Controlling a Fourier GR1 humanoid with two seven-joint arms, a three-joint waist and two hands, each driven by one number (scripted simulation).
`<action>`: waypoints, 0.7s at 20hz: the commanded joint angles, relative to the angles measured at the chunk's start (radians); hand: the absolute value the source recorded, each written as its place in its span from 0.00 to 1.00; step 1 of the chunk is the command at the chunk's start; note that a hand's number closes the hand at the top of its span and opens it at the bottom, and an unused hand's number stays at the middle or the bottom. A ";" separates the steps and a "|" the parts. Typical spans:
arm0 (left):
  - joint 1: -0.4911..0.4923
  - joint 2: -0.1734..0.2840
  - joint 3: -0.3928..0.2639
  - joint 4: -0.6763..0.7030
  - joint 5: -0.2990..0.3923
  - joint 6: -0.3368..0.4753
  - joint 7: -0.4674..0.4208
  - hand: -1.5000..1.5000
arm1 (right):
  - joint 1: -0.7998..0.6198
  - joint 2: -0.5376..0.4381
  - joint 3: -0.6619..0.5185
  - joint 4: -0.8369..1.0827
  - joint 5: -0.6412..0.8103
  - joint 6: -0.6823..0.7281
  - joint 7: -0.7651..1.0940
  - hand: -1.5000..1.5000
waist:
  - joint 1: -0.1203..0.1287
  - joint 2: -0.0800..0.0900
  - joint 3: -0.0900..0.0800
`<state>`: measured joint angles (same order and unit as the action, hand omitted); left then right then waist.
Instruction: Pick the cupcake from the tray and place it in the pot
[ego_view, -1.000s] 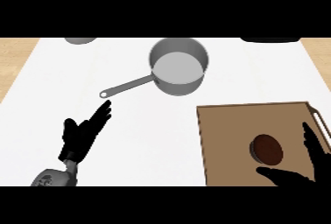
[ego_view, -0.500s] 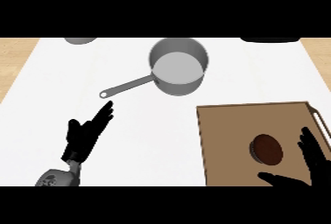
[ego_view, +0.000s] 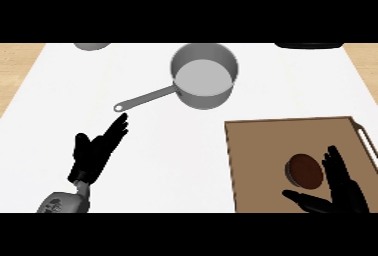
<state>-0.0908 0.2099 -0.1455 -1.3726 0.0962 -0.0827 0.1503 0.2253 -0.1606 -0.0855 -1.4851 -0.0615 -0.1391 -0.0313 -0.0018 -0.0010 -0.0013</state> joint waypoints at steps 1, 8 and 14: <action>0.027 0.007 0.011 -0.033 -0.006 -0.026 0.012 0.50 | -0.078 0.037 -0.029 0.185 -0.035 0.035 -0.094 0.00 | 0.004 0.001 0.002; -0.035 -0.063 -0.006 0.010 -0.036 0.005 0.025 0.50 | -0.131 0.011 0.018 0.236 0.104 -0.004 -0.166 1.00 | 0.003 0.002 0.002; -0.006 -0.025 0.019 0.003 -0.021 -0.033 0.006 0.50 | -0.112 0.055 -0.037 0.355 0.013 0.056 -0.341 1.00 | 0.005 0.003 0.002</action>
<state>-0.0825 0.1866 -0.1307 -1.3803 0.0725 -0.1044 0.1467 0.1482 -0.1332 -0.1156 -1.2471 -0.0238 -0.1118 -0.3486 -0.0031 -0.0171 -0.0286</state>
